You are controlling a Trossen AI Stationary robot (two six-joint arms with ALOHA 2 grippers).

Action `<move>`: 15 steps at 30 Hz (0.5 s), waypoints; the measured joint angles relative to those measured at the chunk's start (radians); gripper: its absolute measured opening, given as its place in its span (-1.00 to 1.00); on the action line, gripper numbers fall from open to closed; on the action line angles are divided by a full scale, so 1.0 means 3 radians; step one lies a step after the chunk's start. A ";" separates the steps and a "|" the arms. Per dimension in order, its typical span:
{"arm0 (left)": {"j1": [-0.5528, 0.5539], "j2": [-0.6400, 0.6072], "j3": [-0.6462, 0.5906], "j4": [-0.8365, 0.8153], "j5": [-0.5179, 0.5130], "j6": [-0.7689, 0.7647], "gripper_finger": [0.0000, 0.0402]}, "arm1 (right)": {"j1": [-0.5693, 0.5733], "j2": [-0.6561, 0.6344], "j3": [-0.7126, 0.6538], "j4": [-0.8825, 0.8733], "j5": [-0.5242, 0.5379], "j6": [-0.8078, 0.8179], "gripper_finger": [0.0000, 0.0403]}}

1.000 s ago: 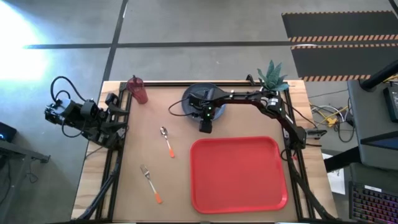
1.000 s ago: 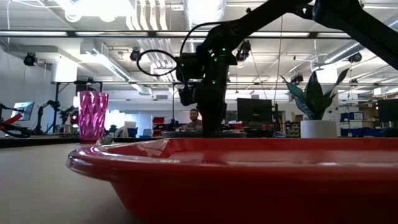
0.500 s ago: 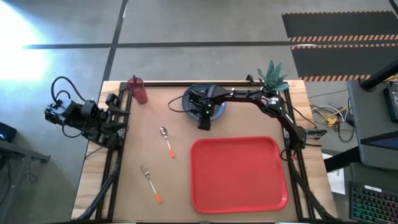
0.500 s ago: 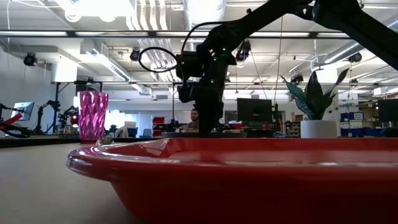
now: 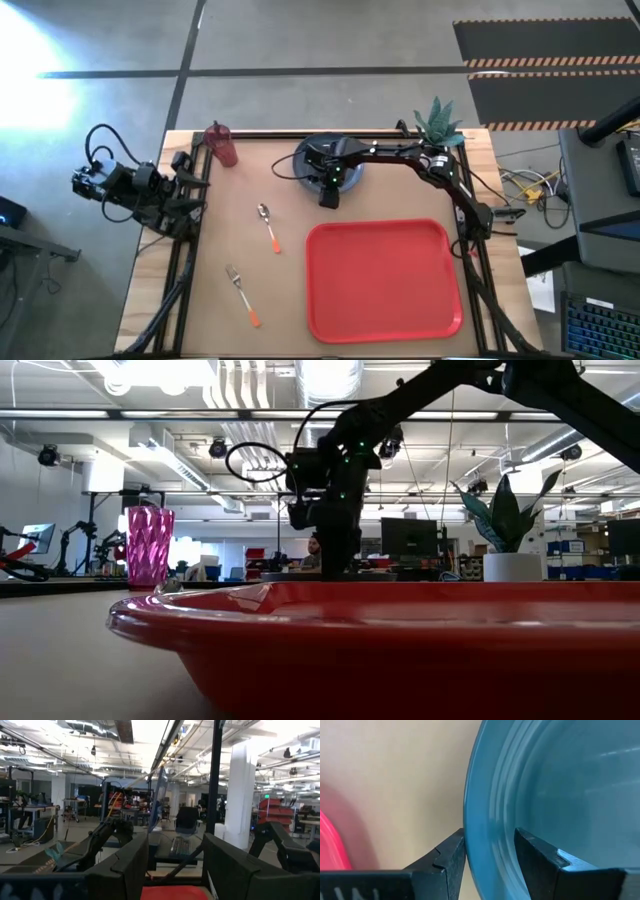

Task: Pick and place plate/cup/fork/spoon on tray
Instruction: Put the blue plate on the orange serving tray

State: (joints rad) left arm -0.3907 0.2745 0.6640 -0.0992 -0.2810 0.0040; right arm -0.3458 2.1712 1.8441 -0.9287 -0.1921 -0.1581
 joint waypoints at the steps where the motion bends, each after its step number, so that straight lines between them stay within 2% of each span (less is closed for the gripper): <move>1: 0.0000 0.0000 0.0000 0.0002 -0.0001 0.0000 -0.15 | 0.0000 0.0000 -0.0005 0.0000 0.0000 0.0001 -0.22; 6: 0.0001 0.0001 0.0000 0.0008 -0.0001 0.0000 -0.15 | 0.0000 0.0000 -0.0014 0.0020 0.0000 0.0000 -0.22; 9: 0.0001 0.0000 0.0000 0.0012 0.0015 -0.0001 -0.15 | 0.0000 0.0000 -0.0014 0.0053 -0.0001 0.0001 -0.29; 12: 0.0001 0.0000 0.0000 0.0014 0.0055 -0.0001 -0.15 | 0.0003 0.0000 -0.0015 0.0084 -0.0009 -0.0004 -0.48; 15: 0.0000 -0.0001 0.0000 0.0015 0.0061 -0.0001 -0.15 | 0.0003 0.0000 -0.0017 0.0094 -0.0006 -0.0050 -0.77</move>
State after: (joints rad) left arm -0.3908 0.2741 0.6640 -0.0948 -0.2626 0.0036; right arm -0.3450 2.1712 1.8390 -0.9005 -0.1940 -0.1730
